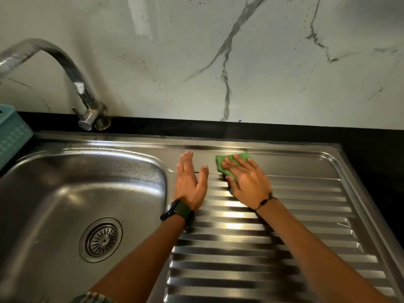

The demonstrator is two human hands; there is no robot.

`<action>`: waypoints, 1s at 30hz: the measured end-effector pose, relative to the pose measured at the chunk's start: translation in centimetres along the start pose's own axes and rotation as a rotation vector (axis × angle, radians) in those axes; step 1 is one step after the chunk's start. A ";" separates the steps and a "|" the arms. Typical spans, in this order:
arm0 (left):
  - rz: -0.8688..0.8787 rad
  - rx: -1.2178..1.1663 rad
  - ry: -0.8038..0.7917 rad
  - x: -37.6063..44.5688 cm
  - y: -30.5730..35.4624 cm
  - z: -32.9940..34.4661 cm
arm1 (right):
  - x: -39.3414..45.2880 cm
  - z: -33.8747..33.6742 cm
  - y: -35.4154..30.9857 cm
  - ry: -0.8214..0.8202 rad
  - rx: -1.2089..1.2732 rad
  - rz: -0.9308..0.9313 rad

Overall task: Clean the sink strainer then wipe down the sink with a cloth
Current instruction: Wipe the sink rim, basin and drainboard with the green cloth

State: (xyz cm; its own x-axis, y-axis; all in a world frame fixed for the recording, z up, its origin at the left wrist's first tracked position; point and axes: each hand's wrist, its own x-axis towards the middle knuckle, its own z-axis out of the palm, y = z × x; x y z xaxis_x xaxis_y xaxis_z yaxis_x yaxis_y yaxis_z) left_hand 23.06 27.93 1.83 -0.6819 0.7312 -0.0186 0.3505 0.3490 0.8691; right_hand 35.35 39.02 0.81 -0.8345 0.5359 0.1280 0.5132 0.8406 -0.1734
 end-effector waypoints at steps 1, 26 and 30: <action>0.001 0.001 -0.004 0.0 0.0 0.0 | -0.6 -0.3 0.9 0.036 0.017 0.051; -0.028 -0.353 -0.113 -0.8 -0.2 -1.4 | -2.6 -1.0 3.2 0.123 0.015 0.946; -0.150 -0.530 -0.097 -0.5 -0.5 -3.0 | 0.4 0.2 -1.9 0.105 0.021 0.869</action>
State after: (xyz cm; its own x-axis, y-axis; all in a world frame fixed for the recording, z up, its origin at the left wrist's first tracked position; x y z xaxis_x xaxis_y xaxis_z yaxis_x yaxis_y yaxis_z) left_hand 21.32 25.66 2.89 -0.6282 0.7557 -0.1853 -0.1342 0.1294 0.9825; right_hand 34.07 37.64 1.03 -0.1263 0.9915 0.0313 0.9544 0.1301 -0.2687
